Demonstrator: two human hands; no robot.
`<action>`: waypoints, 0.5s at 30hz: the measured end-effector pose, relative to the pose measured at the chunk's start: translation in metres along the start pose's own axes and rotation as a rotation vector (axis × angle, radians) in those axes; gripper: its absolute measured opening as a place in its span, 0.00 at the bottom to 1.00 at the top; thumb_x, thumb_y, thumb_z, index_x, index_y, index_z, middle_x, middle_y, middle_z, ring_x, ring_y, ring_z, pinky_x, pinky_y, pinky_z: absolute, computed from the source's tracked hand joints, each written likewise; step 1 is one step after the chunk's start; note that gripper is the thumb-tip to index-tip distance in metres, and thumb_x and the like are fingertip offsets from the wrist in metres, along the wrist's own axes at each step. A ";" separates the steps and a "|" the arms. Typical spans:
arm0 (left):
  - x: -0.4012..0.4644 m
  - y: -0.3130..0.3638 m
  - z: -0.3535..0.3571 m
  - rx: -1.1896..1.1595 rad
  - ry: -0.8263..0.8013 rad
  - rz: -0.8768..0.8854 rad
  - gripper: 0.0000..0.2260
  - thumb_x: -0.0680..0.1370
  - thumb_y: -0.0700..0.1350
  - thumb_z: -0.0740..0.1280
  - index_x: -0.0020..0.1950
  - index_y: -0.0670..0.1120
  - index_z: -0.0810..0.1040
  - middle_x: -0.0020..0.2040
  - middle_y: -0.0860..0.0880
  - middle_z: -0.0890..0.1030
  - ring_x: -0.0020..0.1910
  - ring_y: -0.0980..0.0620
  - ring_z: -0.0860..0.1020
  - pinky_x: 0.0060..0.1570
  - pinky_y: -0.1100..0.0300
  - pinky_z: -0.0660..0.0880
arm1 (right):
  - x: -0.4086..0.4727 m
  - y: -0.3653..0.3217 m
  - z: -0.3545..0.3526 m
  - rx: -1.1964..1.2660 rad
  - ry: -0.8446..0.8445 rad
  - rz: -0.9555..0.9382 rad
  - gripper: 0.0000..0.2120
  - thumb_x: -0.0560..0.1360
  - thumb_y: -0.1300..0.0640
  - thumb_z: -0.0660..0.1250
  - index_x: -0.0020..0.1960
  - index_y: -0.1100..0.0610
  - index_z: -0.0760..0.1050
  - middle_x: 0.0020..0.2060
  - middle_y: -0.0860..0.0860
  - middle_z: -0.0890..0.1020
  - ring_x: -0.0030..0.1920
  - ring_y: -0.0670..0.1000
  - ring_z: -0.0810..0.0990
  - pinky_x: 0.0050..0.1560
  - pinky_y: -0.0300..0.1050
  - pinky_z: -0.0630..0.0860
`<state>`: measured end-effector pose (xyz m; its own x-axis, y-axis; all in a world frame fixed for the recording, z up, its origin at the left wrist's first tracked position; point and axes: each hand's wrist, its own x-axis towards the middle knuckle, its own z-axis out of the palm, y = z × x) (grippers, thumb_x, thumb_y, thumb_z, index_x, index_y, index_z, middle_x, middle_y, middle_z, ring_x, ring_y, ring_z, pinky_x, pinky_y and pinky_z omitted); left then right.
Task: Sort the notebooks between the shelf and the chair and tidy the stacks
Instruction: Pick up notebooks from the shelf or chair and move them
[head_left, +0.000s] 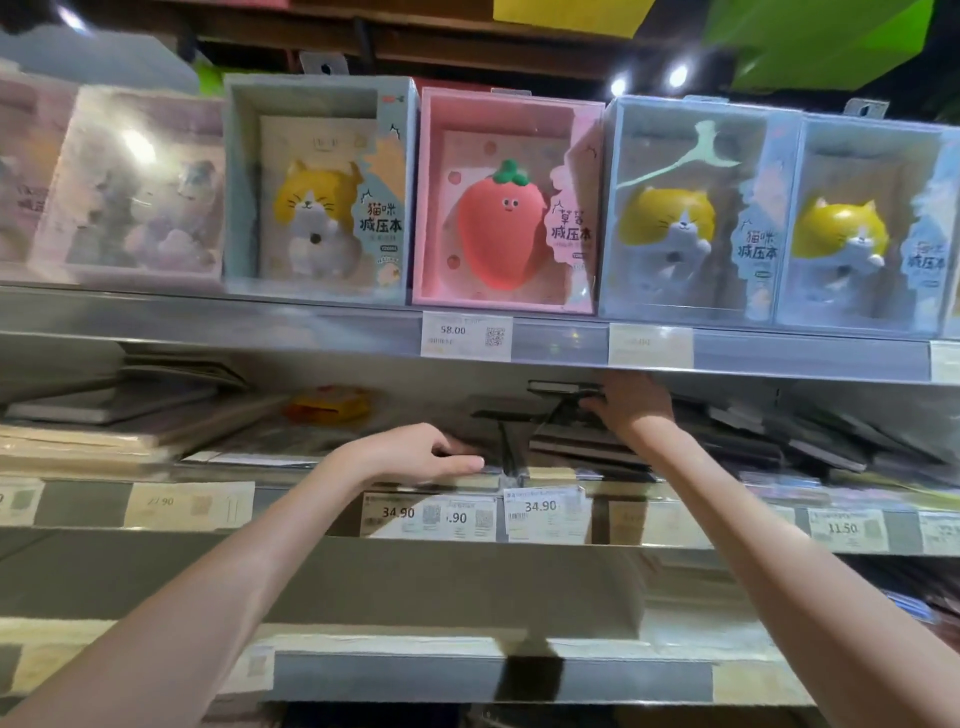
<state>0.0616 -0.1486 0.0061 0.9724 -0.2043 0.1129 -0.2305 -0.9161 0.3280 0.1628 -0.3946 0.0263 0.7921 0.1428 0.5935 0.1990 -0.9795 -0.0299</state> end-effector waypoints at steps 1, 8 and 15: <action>0.000 0.000 -0.001 -0.007 -0.014 -0.014 0.24 0.76 0.62 0.58 0.63 0.48 0.77 0.62 0.50 0.78 0.43 0.59 0.75 0.39 0.68 0.68 | 0.003 0.000 0.004 -0.005 0.011 -0.002 0.20 0.76 0.48 0.64 0.64 0.55 0.70 0.58 0.56 0.77 0.59 0.58 0.75 0.60 0.51 0.72; 0.002 0.000 -0.004 -0.010 -0.051 -0.033 0.21 0.78 0.58 0.60 0.65 0.49 0.75 0.59 0.53 0.78 0.51 0.55 0.78 0.35 0.71 0.65 | 0.005 0.005 0.016 -0.008 0.145 -0.017 0.14 0.76 0.60 0.63 0.60 0.49 0.76 0.54 0.52 0.81 0.55 0.57 0.78 0.53 0.50 0.77; -0.005 0.004 0.002 0.018 0.065 0.075 0.15 0.79 0.52 0.62 0.60 0.46 0.79 0.58 0.49 0.79 0.52 0.52 0.77 0.49 0.57 0.69 | -0.037 0.003 -0.004 0.048 0.266 -0.193 0.16 0.75 0.57 0.65 0.61 0.47 0.77 0.55 0.51 0.82 0.54 0.56 0.80 0.48 0.48 0.77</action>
<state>0.0563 -0.1519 0.0050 0.9478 -0.2506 0.1973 -0.3017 -0.9050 0.2998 0.1316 -0.4036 0.0075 0.5602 0.2767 0.7808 0.3625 -0.9294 0.0693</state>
